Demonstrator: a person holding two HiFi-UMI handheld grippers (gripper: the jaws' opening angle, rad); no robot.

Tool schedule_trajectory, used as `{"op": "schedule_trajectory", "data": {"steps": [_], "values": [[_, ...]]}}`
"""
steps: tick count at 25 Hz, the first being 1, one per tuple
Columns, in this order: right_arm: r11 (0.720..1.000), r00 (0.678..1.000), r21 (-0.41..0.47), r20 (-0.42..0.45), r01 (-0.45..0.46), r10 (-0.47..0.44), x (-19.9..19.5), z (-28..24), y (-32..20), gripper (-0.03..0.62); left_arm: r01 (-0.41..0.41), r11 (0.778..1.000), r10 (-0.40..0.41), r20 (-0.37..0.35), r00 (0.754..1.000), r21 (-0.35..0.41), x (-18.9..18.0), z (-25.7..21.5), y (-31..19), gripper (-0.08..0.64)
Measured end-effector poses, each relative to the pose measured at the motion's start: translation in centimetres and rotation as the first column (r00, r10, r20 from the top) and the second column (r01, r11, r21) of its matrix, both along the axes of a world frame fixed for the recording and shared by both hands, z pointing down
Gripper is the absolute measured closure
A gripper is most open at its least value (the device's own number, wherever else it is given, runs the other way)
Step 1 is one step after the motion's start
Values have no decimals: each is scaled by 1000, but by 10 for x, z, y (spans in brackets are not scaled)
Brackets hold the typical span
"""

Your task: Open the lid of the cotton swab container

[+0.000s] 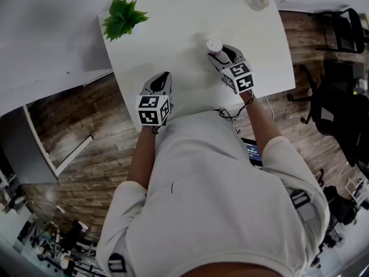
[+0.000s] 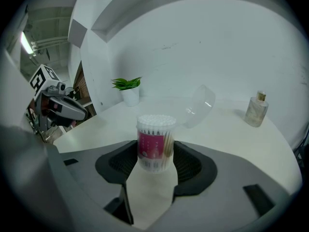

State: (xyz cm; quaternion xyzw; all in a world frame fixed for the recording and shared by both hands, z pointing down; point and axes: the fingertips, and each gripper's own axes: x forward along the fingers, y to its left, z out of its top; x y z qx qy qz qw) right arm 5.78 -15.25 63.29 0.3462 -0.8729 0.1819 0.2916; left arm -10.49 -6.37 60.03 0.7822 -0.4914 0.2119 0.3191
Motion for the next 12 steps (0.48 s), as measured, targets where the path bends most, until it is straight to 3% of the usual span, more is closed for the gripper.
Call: {"op": "schedule_trajectory", "data": {"steps": [12], "values": [[999,1000,-32,3,16,-16,-4,12,9,367,-17,1000,17,4,1000,-15,4,6,2,532]]}}
